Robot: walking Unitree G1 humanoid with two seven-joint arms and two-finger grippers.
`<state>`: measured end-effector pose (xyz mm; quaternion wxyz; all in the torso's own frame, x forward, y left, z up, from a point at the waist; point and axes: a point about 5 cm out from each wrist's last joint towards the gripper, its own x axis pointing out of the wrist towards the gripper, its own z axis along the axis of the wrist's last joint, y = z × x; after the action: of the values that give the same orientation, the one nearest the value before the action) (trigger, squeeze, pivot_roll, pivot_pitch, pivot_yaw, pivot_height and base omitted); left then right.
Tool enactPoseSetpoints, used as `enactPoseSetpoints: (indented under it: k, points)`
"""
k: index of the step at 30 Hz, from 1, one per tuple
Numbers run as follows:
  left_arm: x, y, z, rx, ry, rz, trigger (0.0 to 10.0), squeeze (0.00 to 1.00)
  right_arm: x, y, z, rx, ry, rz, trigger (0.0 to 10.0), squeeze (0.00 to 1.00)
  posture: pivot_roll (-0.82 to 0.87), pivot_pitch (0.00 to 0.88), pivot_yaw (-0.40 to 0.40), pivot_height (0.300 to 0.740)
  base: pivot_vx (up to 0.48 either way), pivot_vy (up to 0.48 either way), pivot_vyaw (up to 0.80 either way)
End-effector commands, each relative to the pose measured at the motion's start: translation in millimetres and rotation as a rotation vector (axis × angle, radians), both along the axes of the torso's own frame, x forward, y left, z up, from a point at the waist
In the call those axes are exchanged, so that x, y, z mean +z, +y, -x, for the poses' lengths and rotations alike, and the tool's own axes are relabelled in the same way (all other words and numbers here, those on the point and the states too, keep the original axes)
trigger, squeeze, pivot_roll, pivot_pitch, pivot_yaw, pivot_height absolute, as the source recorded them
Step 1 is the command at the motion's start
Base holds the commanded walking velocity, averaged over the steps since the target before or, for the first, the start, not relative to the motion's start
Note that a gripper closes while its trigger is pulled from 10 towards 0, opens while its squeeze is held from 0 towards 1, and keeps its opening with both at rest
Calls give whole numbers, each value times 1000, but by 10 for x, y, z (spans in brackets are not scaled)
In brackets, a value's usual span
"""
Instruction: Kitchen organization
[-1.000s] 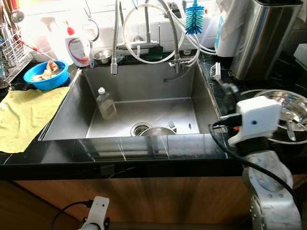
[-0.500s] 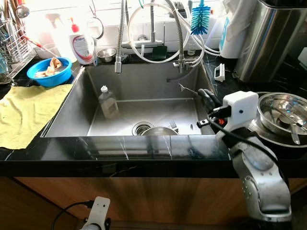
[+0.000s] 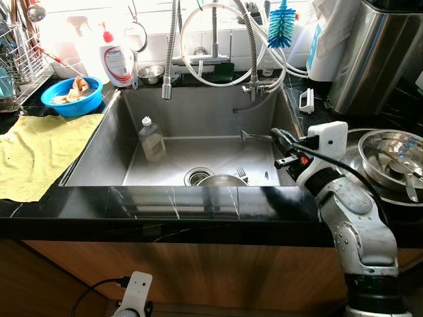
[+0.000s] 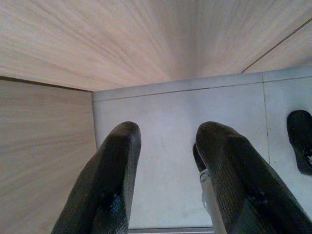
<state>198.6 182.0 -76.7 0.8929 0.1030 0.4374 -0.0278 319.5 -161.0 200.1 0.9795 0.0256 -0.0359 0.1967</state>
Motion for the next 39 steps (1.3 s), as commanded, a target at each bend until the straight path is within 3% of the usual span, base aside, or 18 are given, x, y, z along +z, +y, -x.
enactPoseSetpoints:
  k: [1,4,17,18,19,20,21,32,39]
  points:
    - [-16,41,40,-1,12,-9,10000,0,27,6,-20,5,-4,-9,10000,0,-200,0,70,740,0,0,0]
    - [-16,42,39,-2,13,-9,10000,0,59,-12,-54,16,-16,-10,10000,0,-198,0,71,740,0,0,0]
    - [-18,41,42,-6,17,-7,10000,0,-208,-90,-93,-20,120,32,10000,0,-193,0,73,740,0,0,0]
    - [-18,40,42,-6,17,-7,10000,0,-212,-90,-91,-20,122,32,10000,325,-193,0,73,740,0,0,0]
    - [-18,40,42,-6,17,-6,10000,0,-216,-90,-89,-20,124,31,10000,455,-192,0,72,740,0,0,0]
    - [-18,39,43,-6,17,-6,10000,0,-219,-91,-88,-21,125,31,10000,455,-192,0,72,740,0,0,0]
    - [-19,38,43,-5,17,-5,10000,0,-222,-90,-85,-22,127,28,10000,1000,-191,0,70,740,0,0,0]
    - [-20,35,43,-3,18,-4,10000,0,-209,-65,-100,-21,126,33,10000,1000,-189,0,68,740,0,0,0]
    - [-18,40,41,-4,18,-6,10000,0,-109,-16,-88,-25,61,21,10000,1000,-190,0,71,740,0,0,0]
